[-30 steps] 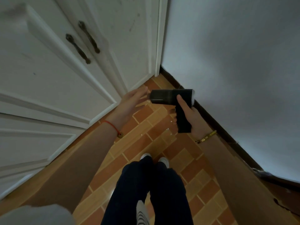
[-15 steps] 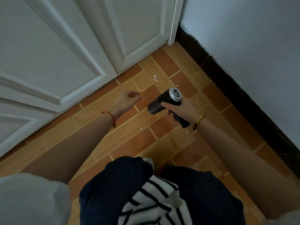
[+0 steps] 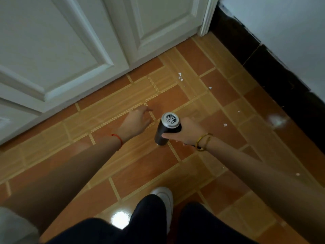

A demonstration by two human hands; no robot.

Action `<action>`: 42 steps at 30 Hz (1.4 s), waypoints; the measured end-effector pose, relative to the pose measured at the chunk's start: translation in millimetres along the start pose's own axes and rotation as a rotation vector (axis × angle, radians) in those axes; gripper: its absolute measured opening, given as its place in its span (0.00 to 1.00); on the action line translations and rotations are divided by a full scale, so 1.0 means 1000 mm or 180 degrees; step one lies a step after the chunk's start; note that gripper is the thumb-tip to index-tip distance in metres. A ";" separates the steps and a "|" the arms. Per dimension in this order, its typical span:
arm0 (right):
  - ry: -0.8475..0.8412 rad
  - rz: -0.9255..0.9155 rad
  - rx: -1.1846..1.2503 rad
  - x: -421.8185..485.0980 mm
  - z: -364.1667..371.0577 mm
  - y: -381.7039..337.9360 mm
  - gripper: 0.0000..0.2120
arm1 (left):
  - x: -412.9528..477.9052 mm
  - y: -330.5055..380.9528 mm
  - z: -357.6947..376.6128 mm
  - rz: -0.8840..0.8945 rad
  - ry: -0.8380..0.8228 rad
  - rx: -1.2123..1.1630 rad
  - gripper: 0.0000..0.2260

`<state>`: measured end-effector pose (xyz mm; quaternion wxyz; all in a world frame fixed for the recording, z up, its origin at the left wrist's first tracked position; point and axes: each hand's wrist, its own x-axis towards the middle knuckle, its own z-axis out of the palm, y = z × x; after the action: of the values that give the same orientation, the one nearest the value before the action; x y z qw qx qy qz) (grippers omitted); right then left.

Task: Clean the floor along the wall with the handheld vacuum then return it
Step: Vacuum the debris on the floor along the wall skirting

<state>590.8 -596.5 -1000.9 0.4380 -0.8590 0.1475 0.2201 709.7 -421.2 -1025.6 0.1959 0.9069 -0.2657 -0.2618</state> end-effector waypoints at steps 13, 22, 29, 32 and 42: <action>0.0426 -0.0350 -0.0226 0.009 0.014 0.008 0.18 | 0.011 -0.018 0.032 -0.0037 0.0331 -0.0121 0.19; 0.0856 -0.0173 -0.0110 0.020 -0.003 0.029 0.20 | 0.023 -0.008 0.044 -0.0144 0.0201 -0.0067 0.25; 0.1661 0.0020 0.0025 0.042 -0.041 0.040 0.25 | 0.054 0.007 0.042 0.0117 0.0349 0.0169 0.27; 0.1890 0.0102 0.0111 0.057 -0.064 0.046 0.25 | 0.071 0.018 0.039 0.0215 0.0375 0.0345 0.28; 0.2045 0.0124 0.0393 0.111 -0.099 0.053 0.24 | 0.113 0.044 0.052 0.0347 0.0292 0.0668 0.37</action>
<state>686.7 -714.0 -1042.1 0.4160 -0.8534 0.3077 -0.0632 743.9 -532.8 -1086.8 0.1258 0.9177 -0.3313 -0.1797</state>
